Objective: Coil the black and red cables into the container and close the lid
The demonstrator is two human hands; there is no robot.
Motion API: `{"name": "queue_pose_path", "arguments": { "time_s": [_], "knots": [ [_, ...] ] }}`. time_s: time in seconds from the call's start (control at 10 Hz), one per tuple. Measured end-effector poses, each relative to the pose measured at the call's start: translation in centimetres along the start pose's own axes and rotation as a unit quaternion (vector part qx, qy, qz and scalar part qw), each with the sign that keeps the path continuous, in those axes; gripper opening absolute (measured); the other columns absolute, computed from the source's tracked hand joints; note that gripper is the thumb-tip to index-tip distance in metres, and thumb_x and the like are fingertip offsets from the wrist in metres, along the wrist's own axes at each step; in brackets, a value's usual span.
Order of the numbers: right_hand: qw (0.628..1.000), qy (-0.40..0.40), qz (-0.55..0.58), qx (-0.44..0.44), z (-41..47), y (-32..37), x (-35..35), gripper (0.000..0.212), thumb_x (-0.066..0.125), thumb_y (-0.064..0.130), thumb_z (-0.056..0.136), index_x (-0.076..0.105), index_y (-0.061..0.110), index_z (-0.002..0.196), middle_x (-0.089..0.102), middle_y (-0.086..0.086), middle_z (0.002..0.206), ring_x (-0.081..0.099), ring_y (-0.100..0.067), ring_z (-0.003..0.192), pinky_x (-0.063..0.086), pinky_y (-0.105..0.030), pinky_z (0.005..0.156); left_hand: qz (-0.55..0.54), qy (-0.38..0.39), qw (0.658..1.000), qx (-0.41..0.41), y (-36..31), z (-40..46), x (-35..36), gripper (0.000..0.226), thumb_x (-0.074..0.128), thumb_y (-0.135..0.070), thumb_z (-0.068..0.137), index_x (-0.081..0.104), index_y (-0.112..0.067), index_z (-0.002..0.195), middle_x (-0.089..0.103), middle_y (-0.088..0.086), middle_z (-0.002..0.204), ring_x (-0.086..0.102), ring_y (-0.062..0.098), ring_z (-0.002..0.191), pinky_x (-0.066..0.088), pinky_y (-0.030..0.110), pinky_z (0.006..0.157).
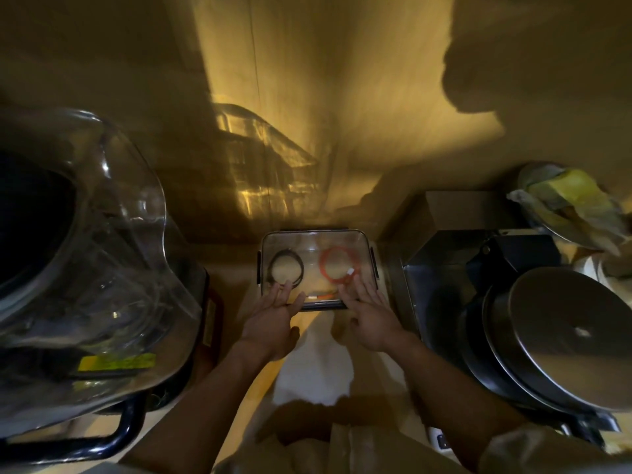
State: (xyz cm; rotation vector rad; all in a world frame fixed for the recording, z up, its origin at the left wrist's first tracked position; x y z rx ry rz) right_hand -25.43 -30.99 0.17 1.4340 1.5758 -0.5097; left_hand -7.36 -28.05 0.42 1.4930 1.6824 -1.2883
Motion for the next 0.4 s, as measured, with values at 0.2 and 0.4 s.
{"name": "queue_pose_path", "arguments": {
  "time_s": [0.2,0.4],
  "knots": [
    [1.0,0.0,0.017,0.016,-0.2,0.5,-0.5,0.082,0.053,0.03,0.093,0.004,0.035,0.158,-0.022,-0.006,0.166,-0.023,-0.025,0.151,-0.005,-0.041,0.122,0.005,0.008,1.0,-0.017,0.0,0.5,-0.2,0.072,0.048,-0.041,0.095,0.01,-0.035,0.156,-0.009,-0.001,0.167,-0.011,0.022,0.153,0.001,0.038,0.121],
    [0.996,-0.065,0.051,0.021,-0.3,1.9,-4.6,0.031,0.046,0.028,0.099,0.064,0.016,0.121,0.058,-0.016,0.135,0.053,-0.034,0.128,0.045,-0.041,0.103,-0.02,-0.03,0.999,0.01,-1.3,0.8,-3.2,0.033,0.038,-0.031,0.099,0.063,-0.019,0.118,0.057,0.008,0.138,0.052,0.032,0.129,0.045,0.039,0.1]
  ]
}}
Point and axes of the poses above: each hand's wrist, its own z-axis towards the middle knuckle, its own x-axis out of the palm, y = z × x, the point moved 9 cm from there along z, towards the middle knuckle
